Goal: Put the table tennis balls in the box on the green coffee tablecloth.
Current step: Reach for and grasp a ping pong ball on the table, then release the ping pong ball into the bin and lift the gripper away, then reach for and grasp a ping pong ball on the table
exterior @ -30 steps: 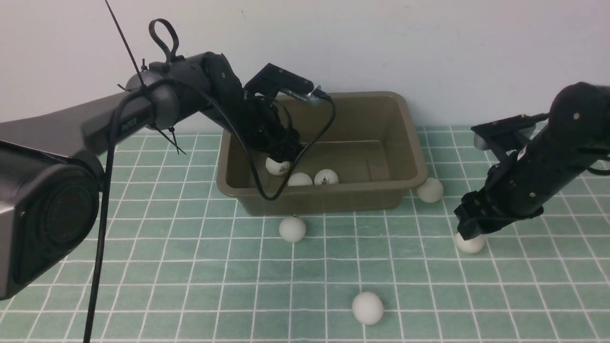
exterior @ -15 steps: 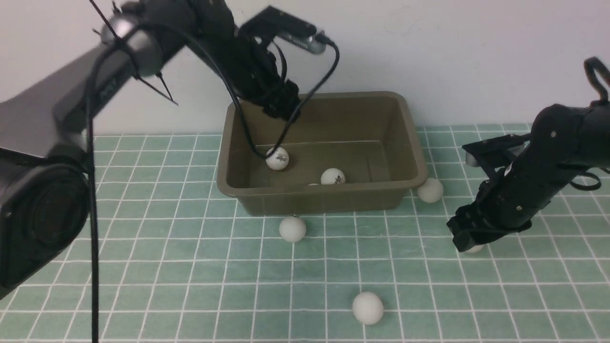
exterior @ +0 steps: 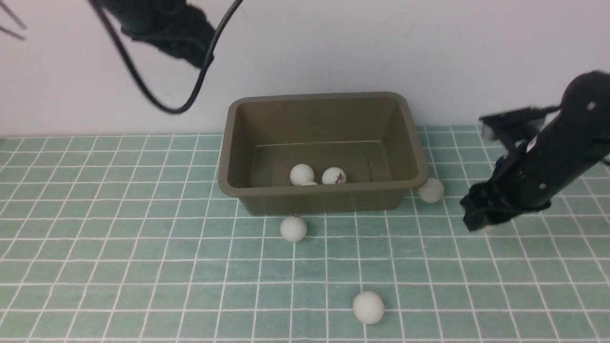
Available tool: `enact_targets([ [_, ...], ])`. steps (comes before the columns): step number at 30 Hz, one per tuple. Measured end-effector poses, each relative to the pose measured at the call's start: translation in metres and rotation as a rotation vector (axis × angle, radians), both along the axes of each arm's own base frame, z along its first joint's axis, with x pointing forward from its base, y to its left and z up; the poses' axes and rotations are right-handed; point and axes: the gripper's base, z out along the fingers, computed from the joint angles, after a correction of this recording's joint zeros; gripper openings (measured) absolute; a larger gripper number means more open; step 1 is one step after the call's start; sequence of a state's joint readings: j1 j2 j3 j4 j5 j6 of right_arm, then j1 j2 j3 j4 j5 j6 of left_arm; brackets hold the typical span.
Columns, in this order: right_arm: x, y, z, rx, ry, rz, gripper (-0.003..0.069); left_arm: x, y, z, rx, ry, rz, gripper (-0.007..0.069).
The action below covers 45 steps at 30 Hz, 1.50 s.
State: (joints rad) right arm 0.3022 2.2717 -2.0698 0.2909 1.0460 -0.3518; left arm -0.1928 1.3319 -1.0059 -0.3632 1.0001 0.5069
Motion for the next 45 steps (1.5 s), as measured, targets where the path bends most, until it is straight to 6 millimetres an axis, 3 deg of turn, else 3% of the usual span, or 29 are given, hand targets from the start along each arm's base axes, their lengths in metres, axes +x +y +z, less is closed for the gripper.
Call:
enact_targets([
  [4, 0.006, 0.007, -0.012, 0.019, 0.055, 0.042, 0.0360, -0.014, 0.003, -0.002, 0.001, -0.021, -0.004, 0.0321],
  [11, 0.004, 0.009, -0.003, 0.044, 0.054, 0.053, 0.0496, -0.026, 0.005, 0.004, -0.009, -0.054, -0.003, 0.0321],
  [19, -0.020, -0.011, 0.068, -0.089, -0.059, 0.076, 0.0513, -0.044, 0.009, 0.018, -0.019, -0.133, -0.011, 0.0321],
  [24, -0.036, -0.049, 0.119, -0.164, -0.165, 0.039, 0.0498, -0.071, 0.015, 0.021, -0.018, -0.254, -0.026, 0.0321],
  [27, -0.046, -0.076, 0.132, -0.186, -0.183, 0.035, 0.0487, -0.093, 0.021, 0.016, -0.024, -0.320, -0.015, 0.0321],
  [31, -0.066, -0.119, 0.120, -0.213, -0.122, 0.080, 0.0465, -0.120, 0.028, 0.010, -0.041, -0.409, 0.015, 0.0321],
  [35, -0.078, -0.144, 0.094, -0.173, -0.060, 0.096, 0.0452, -0.142, 0.033, 0.010, -0.073, -0.507, 0.056, 0.0321],
  [40, -0.083, -0.153, 0.064, -0.115, -0.022, 0.113, 0.0445, -0.155, 0.036, 0.015, -0.114, -0.579, 0.098, 0.0321],
  [45, -0.086, -0.143, 0.036, -0.081, -0.030, 0.219, 0.0444, -0.160, 0.037, 0.016, -0.141, -0.584, 0.128, 0.0321],
])
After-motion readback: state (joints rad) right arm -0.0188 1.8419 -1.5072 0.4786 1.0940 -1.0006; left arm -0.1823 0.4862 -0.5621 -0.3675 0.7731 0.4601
